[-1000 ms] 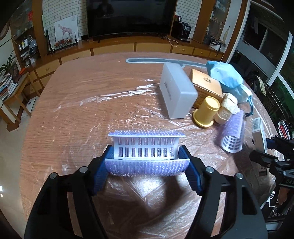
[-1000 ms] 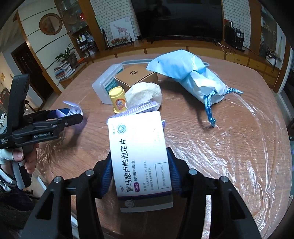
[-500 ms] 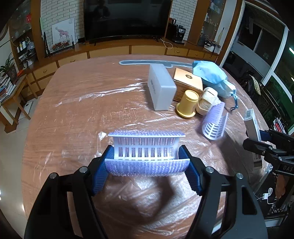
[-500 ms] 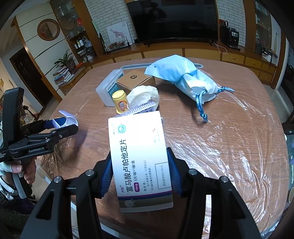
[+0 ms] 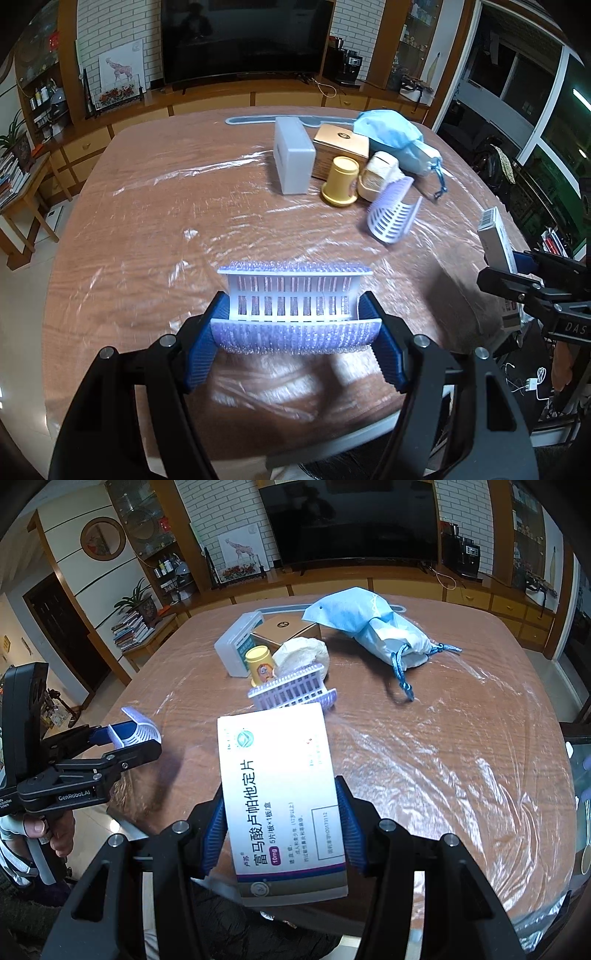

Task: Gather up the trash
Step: 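Carry the purple roller and white medicine box with both tools over the trash bin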

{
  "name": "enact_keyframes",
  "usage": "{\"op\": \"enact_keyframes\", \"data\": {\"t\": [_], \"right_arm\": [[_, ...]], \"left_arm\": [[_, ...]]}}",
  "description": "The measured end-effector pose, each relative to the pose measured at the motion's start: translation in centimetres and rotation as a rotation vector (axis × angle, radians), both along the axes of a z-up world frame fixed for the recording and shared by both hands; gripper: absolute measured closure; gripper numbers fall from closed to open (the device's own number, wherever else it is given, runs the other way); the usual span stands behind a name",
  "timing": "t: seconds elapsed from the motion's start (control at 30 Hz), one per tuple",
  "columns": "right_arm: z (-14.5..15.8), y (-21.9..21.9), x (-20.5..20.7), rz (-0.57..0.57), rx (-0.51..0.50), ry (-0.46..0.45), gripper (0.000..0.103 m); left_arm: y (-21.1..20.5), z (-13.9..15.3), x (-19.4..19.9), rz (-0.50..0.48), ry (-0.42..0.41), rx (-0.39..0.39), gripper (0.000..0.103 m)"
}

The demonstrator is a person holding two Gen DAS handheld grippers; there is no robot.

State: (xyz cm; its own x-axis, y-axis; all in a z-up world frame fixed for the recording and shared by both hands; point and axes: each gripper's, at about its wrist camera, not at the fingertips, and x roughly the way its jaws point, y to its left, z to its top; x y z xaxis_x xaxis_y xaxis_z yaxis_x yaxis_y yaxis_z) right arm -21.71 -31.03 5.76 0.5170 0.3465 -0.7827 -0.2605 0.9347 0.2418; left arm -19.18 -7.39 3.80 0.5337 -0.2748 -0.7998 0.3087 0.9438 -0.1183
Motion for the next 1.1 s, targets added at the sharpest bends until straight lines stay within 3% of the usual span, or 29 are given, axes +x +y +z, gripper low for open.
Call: {"op": "enact_keyframes", "data": {"t": [1.1], "right_arm": [[0.5, -0.6, -10.3, 0.058, 0.003, 0.001, 0.051]], "left_arm": [[-3.5, 0.5, -9.7, -0.105, -0.014, -0.010, 0.031]]}}
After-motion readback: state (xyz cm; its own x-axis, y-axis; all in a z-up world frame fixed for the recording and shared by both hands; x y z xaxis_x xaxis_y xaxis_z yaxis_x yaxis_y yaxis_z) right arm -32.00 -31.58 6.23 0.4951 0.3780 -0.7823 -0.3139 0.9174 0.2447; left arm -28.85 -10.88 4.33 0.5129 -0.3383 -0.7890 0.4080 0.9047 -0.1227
